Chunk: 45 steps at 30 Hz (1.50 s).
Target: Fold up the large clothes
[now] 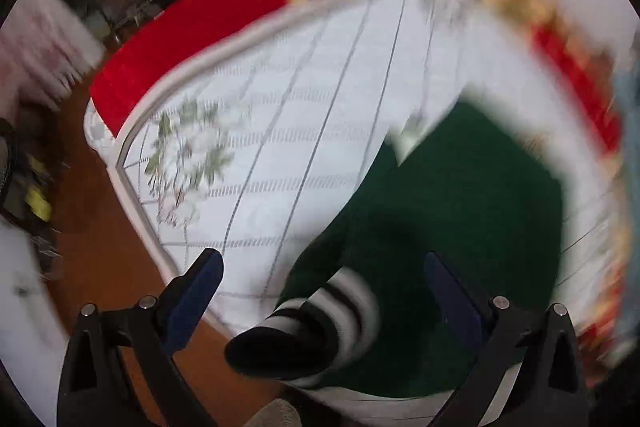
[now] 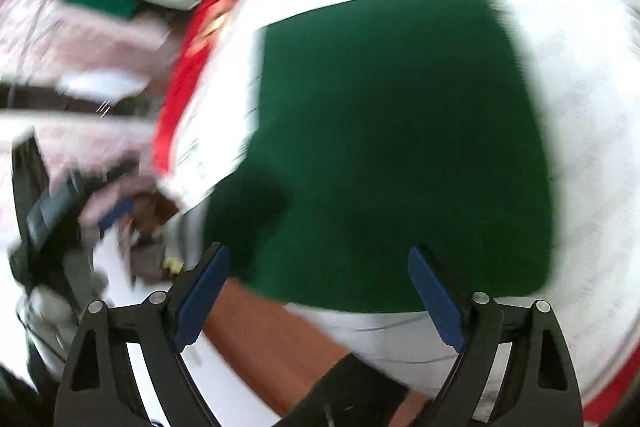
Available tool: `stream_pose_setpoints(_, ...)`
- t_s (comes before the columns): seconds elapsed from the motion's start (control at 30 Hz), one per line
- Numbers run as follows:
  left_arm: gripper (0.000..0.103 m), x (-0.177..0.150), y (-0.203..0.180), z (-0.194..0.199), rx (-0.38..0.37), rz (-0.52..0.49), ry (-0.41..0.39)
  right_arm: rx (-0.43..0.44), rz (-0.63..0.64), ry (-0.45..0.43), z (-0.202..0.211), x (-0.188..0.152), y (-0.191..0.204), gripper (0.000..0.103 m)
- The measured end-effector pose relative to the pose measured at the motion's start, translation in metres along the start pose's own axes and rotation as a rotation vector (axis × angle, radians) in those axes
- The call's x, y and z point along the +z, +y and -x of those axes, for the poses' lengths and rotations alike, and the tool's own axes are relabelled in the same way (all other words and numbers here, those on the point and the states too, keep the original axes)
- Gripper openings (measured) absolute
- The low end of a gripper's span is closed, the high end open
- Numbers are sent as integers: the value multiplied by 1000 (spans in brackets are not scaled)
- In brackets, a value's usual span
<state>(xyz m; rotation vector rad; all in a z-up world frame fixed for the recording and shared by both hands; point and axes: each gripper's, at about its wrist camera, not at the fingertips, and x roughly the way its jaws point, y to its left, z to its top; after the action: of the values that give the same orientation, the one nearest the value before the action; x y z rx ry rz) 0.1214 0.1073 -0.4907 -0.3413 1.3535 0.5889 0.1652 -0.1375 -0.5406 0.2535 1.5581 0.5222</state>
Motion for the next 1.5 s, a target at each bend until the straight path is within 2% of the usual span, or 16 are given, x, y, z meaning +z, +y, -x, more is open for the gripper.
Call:
stream_pose_setpoints(0.03,103,-9,-6,-24,89,-33,34,-28,-26,-13,2,4,-15,92)
stream_pose_setpoints(0.1,103,-23,-6,-64,129,-32,97,-69,-63,-20,-3,13,-39,92)
stream_pose_setpoints(0.13,103,-26,-2,-72,121,-8,107,-85,-74,-18,-15,33,-46,92)
stream_pose_setpoints(0.23,103,-23,1,-73,101,26,90,-75,-82,34,-46,48,-77,92)
stream_pose_setpoints(0.33,103,-19,3,-73,98,33,94,85,-121,107,-86,77,-97,92)
stream_pose_setpoints(0.4,103,-17,2,-72,105,22,88,226,-145,153,-115,93,-100,101)
stream_pose_setpoints(0.5,103,-9,-4,-60,127,1,66,231,-150,93,-125,102,-87,101)
stream_pose_setpoints(0.53,103,-9,-7,-60,129,-1,59,220,-144,61,-124,101,-82,95)
stream_pose_setpoints(0.6,103,-2,-14,-49,140,-11,33,195,-183,-6,-102,87,-83,54)
stream_pose_setpoints(0.7,103,3,-30,-30,128,-41,2,204,-307,-67,-76,64,-88,41)
stream_pose_setpoints(0.8,103,9,-53,-8,104,-92,-30,177,-437,-42,-58,30,-110,43)
stream_pose_setpoints(0.93,103,19,-87,5,60,-151,-33,49,-425,65,-49,7,-133,64)
stream_pose_setpoints(1.1,103,35,-128,9,44,-203,-38,-66,-330,-35,-8,5,-138,64)
stream_pose_setpoints(1.17,103,40,-141,12,52,-229,-40,-59,-314,-72,9,6,-142,67)
stream_pose_setpoints(1.23,103,43,-149,14,63,-256,-42,-41,-303,-92,21,12,-136,80)
stream_pose_setpoints(1.5,103,61,-177,3,71,-316,-50,-73,-239,-87,32,43,-129,81)
